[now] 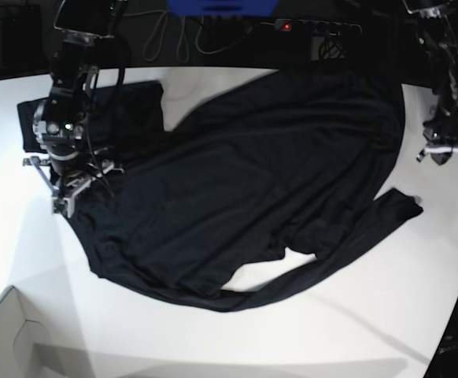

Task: Layout the t-shirt on the table in an organized manner, then fold the t-shirt properly
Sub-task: 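Pull the sleeve end with the left gripper away from the right gripper, then grasp the shirt side edges with both grippers and pull them apart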

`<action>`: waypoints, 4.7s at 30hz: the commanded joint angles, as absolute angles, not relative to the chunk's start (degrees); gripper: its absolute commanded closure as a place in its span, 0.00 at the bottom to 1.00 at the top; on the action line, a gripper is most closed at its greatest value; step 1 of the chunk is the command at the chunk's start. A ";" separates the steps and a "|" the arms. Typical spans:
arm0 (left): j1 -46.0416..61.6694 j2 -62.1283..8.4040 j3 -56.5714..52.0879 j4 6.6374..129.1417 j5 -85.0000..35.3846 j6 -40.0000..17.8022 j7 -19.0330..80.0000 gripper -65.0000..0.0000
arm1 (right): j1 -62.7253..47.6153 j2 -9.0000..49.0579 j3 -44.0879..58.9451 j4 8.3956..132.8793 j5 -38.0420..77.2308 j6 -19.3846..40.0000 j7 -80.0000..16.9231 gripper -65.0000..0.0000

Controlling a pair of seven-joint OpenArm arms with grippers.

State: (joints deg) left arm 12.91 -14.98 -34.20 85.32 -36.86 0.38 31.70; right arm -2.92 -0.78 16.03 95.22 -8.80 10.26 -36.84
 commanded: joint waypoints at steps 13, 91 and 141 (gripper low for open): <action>-3.30 -15.52 -19.21 73.45 -37.14 0.22 30.55 0.99 | -2.59 -0.40 16.04 96.04 -8.75 9.80 -35.38 1.00; -15.87 -12.97 -31.69 52.44 -11.03 -0.31 18.24 0.99 | -0.13 1.10 15.87 95.60 -8.75 9.80 -35.38 0.88; 9.71 -6.29 -33.19 86.20 -29.41 -0.31 30.64 0.99 | 43.74 6.46 -6.37 17.54 -8.66 -0.84 2.07 1.00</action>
